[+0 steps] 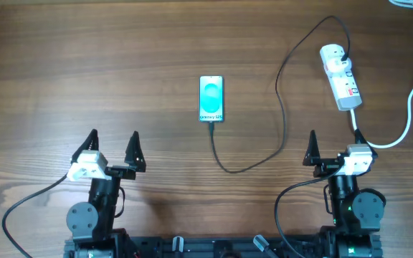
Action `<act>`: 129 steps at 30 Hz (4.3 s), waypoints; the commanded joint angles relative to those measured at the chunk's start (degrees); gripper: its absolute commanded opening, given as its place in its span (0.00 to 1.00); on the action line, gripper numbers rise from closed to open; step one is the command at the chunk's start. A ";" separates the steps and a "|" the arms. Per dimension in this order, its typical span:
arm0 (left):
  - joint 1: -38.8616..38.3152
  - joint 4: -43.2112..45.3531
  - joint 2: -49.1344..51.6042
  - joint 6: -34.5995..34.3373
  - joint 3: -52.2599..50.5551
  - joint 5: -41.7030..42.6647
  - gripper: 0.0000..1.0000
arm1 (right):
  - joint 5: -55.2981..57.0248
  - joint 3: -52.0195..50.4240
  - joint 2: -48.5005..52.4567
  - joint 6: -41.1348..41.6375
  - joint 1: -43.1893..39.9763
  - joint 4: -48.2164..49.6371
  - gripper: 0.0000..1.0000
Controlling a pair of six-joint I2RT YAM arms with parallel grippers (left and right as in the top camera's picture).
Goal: Plug charger to phone and switch on socket
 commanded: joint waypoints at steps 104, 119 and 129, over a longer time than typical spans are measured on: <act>-2.36 -10.47 -0.61 11.37 -0.44 -8.33 1.00 | 0.74 -0.13 -0.57 -0.31 -0.28 0.11 1.00; -2.36 -10.43 -0.61 11.37 -0.42 -8.33 1.00 | 0.74 -0.13 -0.57 -0.28 -0.28 0.11 0.99; -2.36 -10.43 -0.61 11.37 -0.44 -8.33 1.00 | 0.74 -0.13 -0.57 -0.31 -0.28 0.11 1.00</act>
